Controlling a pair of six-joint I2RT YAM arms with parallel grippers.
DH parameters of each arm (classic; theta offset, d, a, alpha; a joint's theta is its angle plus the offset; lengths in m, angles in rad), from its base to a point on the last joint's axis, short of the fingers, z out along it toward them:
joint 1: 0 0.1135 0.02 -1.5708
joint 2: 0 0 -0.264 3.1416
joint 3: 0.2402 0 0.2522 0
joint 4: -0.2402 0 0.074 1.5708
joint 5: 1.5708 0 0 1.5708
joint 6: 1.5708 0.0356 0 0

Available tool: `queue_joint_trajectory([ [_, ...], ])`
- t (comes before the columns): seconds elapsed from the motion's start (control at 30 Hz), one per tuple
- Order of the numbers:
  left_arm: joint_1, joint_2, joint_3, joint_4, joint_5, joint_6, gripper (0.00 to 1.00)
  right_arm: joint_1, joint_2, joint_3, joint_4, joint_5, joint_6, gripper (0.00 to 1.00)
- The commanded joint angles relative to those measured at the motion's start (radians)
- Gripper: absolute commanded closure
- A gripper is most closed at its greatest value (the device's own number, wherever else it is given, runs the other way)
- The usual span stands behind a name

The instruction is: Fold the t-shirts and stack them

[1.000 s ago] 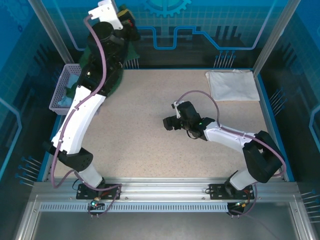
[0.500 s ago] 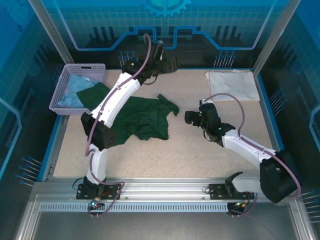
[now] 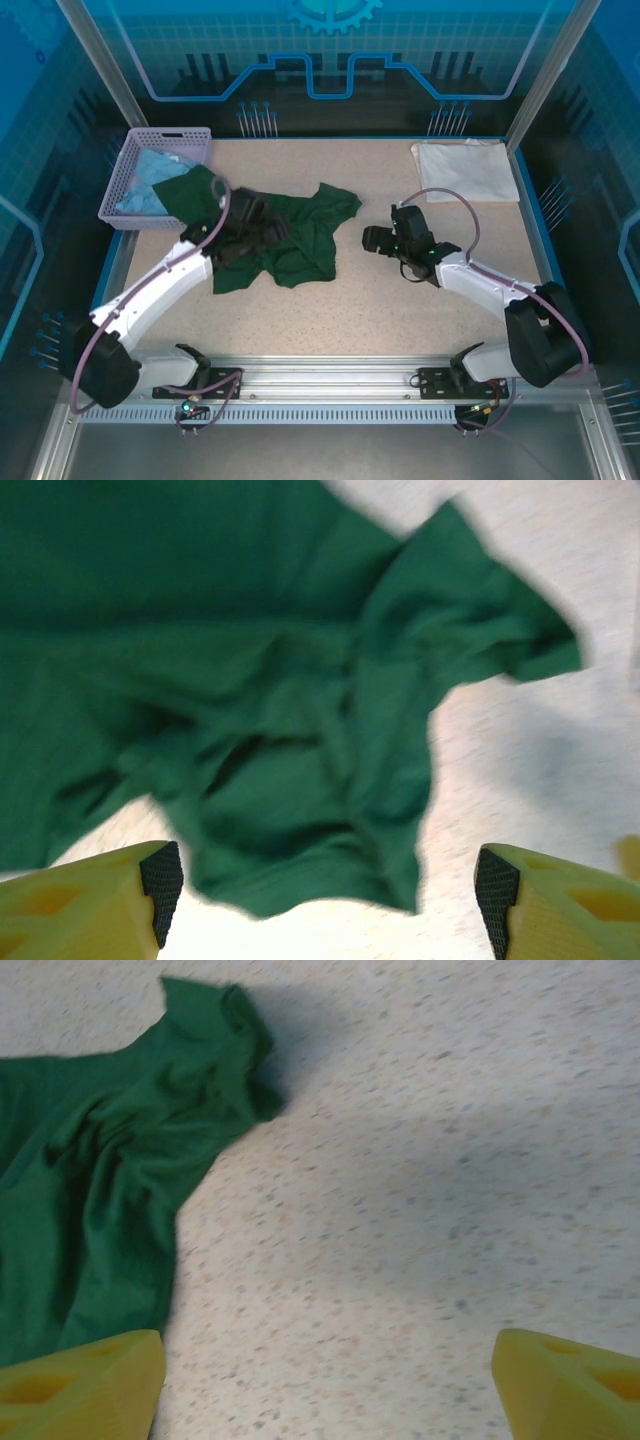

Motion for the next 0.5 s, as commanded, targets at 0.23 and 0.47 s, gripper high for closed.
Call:
queue_joint_trajectory([
  [0.23,0.03,-0.019,-0.35,0.335,0.061,-0.317,0.23,0.226,0.166,0.222,-0.14,-0.037,0.059,0.12],
  [0.47,0.093,0.114,-0.406,0.572,0.187,-0.382,0.29,0.258,0.339,0.389,-0.3,-0.089,0.104,0.16],
])
